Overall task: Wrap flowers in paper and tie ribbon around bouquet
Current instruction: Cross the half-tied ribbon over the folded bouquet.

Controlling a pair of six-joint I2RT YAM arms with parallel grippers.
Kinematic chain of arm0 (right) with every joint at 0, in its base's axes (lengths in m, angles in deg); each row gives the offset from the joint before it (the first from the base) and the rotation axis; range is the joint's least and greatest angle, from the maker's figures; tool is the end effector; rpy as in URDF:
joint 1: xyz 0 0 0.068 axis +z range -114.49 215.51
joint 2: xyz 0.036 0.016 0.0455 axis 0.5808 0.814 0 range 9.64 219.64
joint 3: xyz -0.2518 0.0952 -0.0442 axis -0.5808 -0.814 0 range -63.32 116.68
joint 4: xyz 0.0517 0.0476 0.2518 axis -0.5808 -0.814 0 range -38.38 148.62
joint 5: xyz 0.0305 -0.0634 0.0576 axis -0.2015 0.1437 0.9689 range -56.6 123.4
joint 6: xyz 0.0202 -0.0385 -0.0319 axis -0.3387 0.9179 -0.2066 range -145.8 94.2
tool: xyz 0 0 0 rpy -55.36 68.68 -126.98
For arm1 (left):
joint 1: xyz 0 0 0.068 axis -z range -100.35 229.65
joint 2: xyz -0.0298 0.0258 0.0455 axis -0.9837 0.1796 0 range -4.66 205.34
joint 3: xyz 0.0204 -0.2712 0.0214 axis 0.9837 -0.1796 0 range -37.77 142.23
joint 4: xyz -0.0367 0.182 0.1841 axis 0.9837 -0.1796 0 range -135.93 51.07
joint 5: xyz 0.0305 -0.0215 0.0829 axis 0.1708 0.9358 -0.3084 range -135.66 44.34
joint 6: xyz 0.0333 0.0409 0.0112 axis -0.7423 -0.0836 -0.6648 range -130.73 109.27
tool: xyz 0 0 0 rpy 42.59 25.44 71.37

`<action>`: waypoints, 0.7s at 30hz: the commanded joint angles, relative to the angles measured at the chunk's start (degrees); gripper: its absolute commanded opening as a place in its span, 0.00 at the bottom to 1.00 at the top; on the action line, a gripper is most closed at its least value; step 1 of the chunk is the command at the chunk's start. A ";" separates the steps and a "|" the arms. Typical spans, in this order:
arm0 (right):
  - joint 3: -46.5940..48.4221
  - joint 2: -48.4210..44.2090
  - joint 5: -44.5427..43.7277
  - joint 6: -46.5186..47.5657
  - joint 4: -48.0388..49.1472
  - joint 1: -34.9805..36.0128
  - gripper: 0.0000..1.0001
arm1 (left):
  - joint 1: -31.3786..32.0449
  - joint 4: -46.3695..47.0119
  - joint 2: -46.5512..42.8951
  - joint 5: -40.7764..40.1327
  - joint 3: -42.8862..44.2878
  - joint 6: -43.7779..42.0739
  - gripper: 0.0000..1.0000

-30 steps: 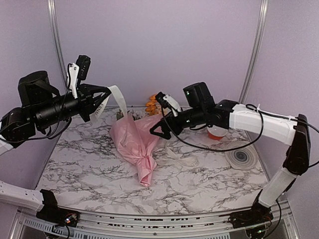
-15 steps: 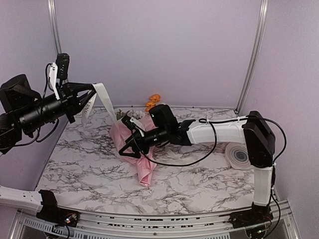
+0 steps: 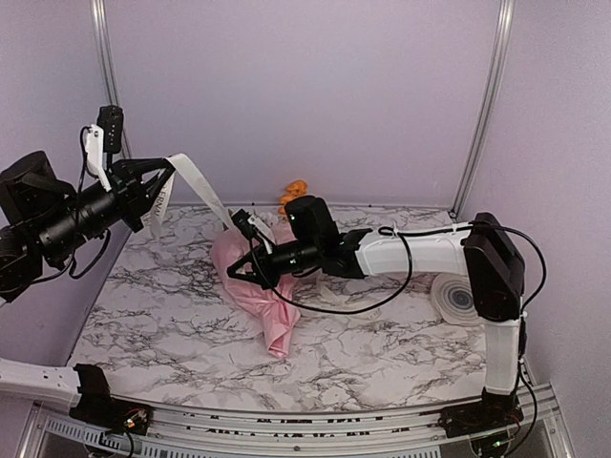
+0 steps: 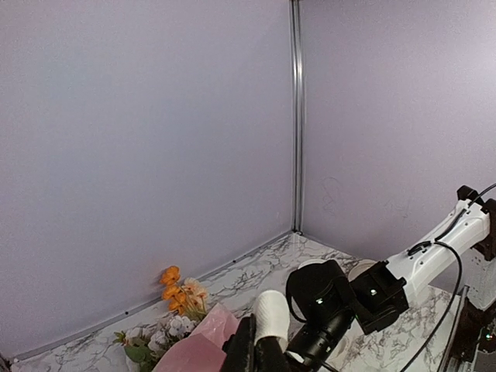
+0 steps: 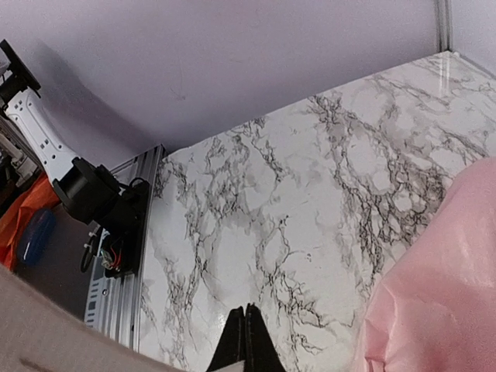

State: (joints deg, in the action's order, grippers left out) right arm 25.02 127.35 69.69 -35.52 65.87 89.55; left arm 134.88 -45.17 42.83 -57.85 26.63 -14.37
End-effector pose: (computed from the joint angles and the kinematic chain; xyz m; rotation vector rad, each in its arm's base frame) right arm 0.2652 0.4016 0.2407 -1.2084 1.7518 1.3169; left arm 0.1007 -0.1316 0.4569 0.5325 1.3112 -0.6016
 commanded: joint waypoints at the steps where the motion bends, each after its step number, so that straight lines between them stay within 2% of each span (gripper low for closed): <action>1: -2.03 -3.67 -2.38 -0.57 -0.04 0.02 0.00 | 0.26 -0.89 -1.16 -22.40 -4.31 5.81 0.00; 3: -3.75 -5.42 -2.97 -1.44 -0.75 -0.37 0.00 | 0.20 -5.52 -0.05 -30.57 -9.18 11.66 0.00; 4: -4.71 -6.53 -3.00 -2.52 -0.89 -0.75 0.00 | 0.20 -8.17 0.96 -31.70 -11.84 15.79 0.00; 6: -6.41 -8.05 -3.23 -4.01 -1.07 -1.39 0.00 | 0.29 -11.24 3.08 -27.67 -18.12 23.04 0.00; 9: -7.60 -9.32 -3.80 -4.34 -2.60 -1.89 0.00 | 0.46 -9.13 6.55 -18.15 -29.57 33.21 0.00; 12: -7.90 -10.25 -3.93 -3.42 -4.42 -1.92 0.00 | 3.14 -2.96 9.52 -11.82 -36.47 36.80 0.00; 13: -7.97 -10.42 -3.93 -3.36 -4.73 -1.91 0.00 | 4.52 -0.80 10.34 -10.40 -37.72 36.31 0.03; 15: -7.93 -10.44 -3.63 -3.24 -5.39 -1.90 0.00 | 7.32 1.74 12.10 -8.98 -38.46 33.92 0.41; 16: -7.81 -10.36 -3.36 -3.14 -5.70 -1.90 0.00 | 8.51 2.46 12.79 -8.80 -38.29 32.25 0.55; 18: -7.80 -10.31 -3.02 -2.95 -6.11 -1.92 0.00 | 10.33 3.43 13.36 -9.67 -37.94 28.82 0.70; 21: -8.21 -10.11 -2.79 -2.78 -6.14 -1.92 0.00 | 10.61 8.46 11.77 -13.62 -38.10 22.19 0.82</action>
State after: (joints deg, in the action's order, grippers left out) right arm 16.93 118.47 66.44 -38.40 60.91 87.73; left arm 144.80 -45.41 56.05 -68.82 -12.84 14.99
